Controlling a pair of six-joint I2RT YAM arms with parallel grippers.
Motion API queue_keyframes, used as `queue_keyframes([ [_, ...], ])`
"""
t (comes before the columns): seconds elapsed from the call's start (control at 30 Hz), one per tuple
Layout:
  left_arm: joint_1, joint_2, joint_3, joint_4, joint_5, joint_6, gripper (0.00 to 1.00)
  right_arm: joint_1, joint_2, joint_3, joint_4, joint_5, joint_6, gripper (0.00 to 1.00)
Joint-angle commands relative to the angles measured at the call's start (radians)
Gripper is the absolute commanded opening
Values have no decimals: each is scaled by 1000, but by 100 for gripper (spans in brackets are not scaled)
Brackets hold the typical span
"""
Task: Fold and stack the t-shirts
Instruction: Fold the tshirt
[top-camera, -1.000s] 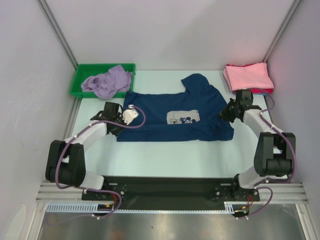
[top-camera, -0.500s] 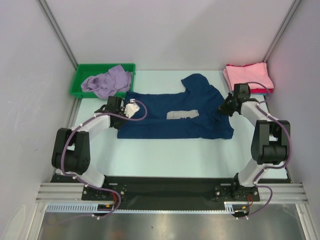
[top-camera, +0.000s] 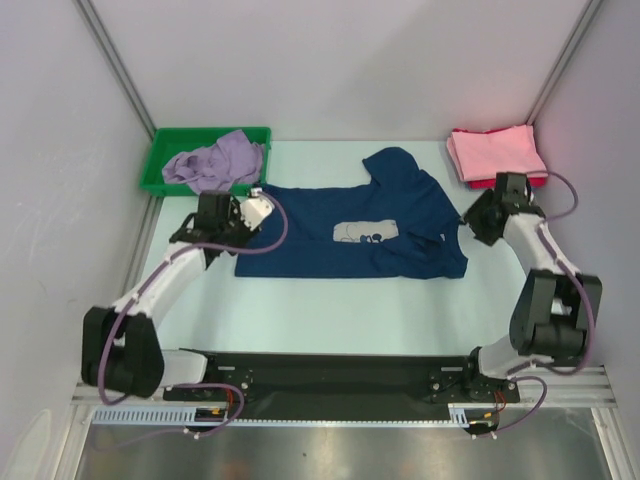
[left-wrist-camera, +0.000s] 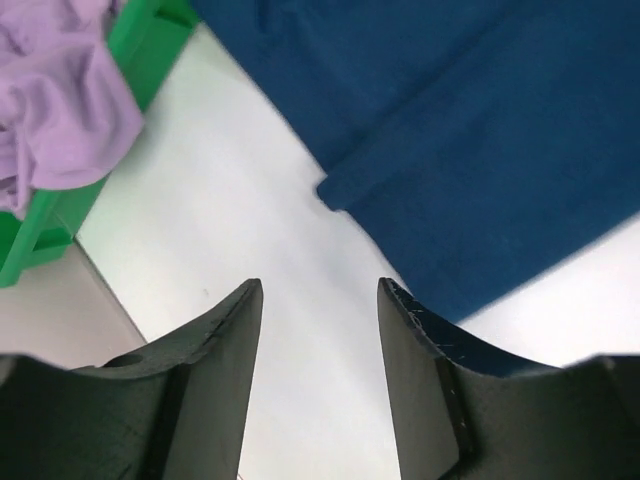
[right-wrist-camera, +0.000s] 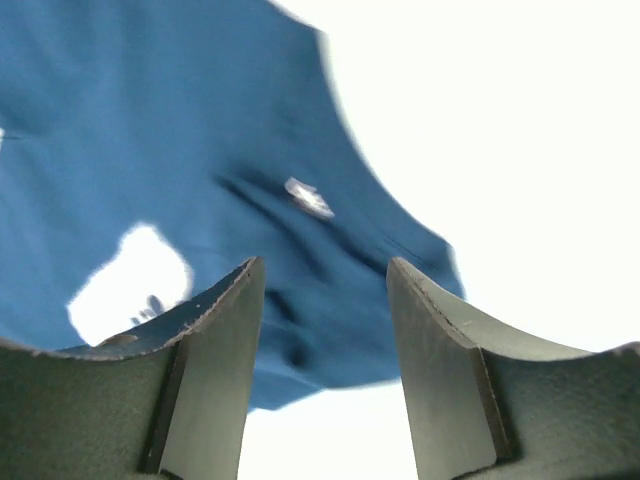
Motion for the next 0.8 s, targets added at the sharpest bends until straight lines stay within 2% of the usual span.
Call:
queue_keyframes([
  [0.0,-52,-51,-161,-9,27,92,55,-16,-114,-140,-70,34,0,57],
  [0.1,-70,-28,-234,34,-10,141,58,-18,-162,-247,-59,27,8,58],
  [0.27,-70,43,-239,83,-10,152,66,-31,-153,-318,4,39,10,57],
  [0.47,-70,134,-236,132,-59,148,63,-35,-79,-323,34,30,-3,56],
  [0.57,-70,162,-230,143,-59,135,43,-36,-61,-335,53,24,7,46],
  [0.6,-70,165,-227,137,-56,132,34,-45,-58,-339,64,16,17,34],
  [0.63,-70,163,-227,134,-52,128,13,-53,-58,-347,68,-7,23,27],
  [0.67,-70,160,-228,129,-45,126,0,-64,-61,-364,70,-16,28,22],
  [0.7,-69,156,-230,120,-44,125,0,-88,-79,-372,73,-35,33,11],
  [0.77,-64,121,-243,108,-54,132,0,-117,-102,-390,67,-50,30,2],
])
